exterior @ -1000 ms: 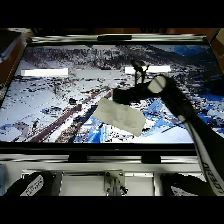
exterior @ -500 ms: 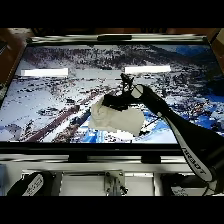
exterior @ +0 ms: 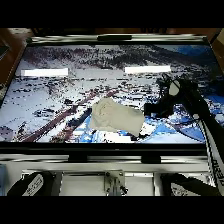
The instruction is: Fold the shirts.
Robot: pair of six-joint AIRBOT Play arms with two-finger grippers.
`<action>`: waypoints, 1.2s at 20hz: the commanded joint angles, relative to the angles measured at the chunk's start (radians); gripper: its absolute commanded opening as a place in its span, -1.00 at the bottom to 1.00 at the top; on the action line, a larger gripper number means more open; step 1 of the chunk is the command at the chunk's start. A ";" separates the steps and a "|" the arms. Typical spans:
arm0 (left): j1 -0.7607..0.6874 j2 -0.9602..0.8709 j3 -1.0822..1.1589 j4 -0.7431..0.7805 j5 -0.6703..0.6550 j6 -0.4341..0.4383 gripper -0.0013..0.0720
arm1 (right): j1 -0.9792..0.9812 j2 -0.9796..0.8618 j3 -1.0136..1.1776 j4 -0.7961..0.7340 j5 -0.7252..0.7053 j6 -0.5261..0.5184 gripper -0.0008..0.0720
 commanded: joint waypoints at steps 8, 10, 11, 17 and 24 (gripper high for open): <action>0.000 0.000 0.000 0.024 -0.001 -0.017 -0.87 | 0.071 -0.001 -0.283 0.283 -0.478 -0.009 0.76; 0.000 0.000 0.000 0.024 0.002 -0.017 -0.87 | 0.072 -0.043 -0.283 0.367 -0.492 -0.030 0.76; 0.000 0.000 0.000 0.025 0.003 -0.017 -0.87 | 0.072 -0.063 -0.283 0.430 -0.498 -0.062 0.71; 0.000 0.000 0.000 0.031 0.003 -0.016 -0.87 | 0.046 -0.079 -0.214 0.703 -0.543 -0.350 -0.81; 0.000 0.000 0.000 0.065 0.002 -0.017 -0.87 | -0.114 -0.064 0.089 1.008 -0.515 -0.521 -0.81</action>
